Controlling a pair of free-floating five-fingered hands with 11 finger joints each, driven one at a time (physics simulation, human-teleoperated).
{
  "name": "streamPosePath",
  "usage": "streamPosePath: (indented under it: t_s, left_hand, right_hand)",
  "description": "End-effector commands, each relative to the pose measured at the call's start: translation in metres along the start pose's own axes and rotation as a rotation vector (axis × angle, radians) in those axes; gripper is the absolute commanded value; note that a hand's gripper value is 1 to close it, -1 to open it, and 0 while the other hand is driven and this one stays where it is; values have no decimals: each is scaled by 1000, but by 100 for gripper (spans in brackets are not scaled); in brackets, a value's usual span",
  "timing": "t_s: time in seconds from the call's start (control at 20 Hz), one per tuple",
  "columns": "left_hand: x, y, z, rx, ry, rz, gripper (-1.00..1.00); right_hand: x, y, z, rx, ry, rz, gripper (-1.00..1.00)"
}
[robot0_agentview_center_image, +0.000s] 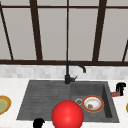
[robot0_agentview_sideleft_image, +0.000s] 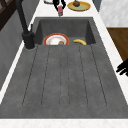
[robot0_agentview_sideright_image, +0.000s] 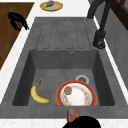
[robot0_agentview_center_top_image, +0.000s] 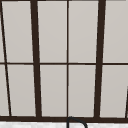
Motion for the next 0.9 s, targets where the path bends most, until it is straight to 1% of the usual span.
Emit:
streamPosePath:
  t_s: [0.0, 0.05, 0.2, 0.3, 0.35, 0.45, 0.5, 0.55, 0.6, 0.65, 0.7, 0.75, 0.8, 0.85]
  left_hand:
    - [0, 0, 0, 0, 0, 0, 0]
    - [0, 0, 0, 0, 0, 0, 0]
    - [0, 0, 0, 0, 0, 0, 0]
    - [0, 0, 0, 0, 0, -1, 0]
    - [0, 0, 0, 0, 0, -1, 0]
    - [0, 0, 0, 0, 0, -1, 0]
    - [0, 0, 0, 0, 0, -1, 0]
    - [0, 0, 0, 0, 0, -1, 0]
    - [0, 0, 0, 0, 0, -1, 0]
    - [0, 0, 0, 0, 0, -1, 0]
    - [0, 0, 0, 0, 0, -1, 0]
    - [0, 0, 0, 0, 0, -1, 0]
    - [0, 0, 0, 0, 0, -2, 0]
    - [0, 0, 0, 0, 0, -2, 0]
  right_hand:
    - [-21, 5, 15, 19, -15, -8, 100]
    - [-24, 4, 20, 12, -20, -8, 100]
    - [-34, 5, 36, 26, -24, -10, 100]
    - [-45, -10, 55, -1, -15, -8, 100]
    - [-49, -11, 65, -6, -10, -5, 100]
    - [-56, -13, 80, 4, -9, 6, 100]
    - [-57, -20, 84, 5, -23, 10, 100]
    - [-57, -21, 79, -4, -44, -11, 100]
    - [-50, -7, 71, -58, -40, -18, 100]
    - [-46, -4, 68, -34, -50, -4, 100]
    - [-42, 2, 63, -26, -51, 32, 100]
    - [-43, 7, 54, -47, -44, 72, 100]
    - [-42, 14, 44, -57, -23, 98, 100]
    - [-40, 16, 35, -60, -10, 101, 100]
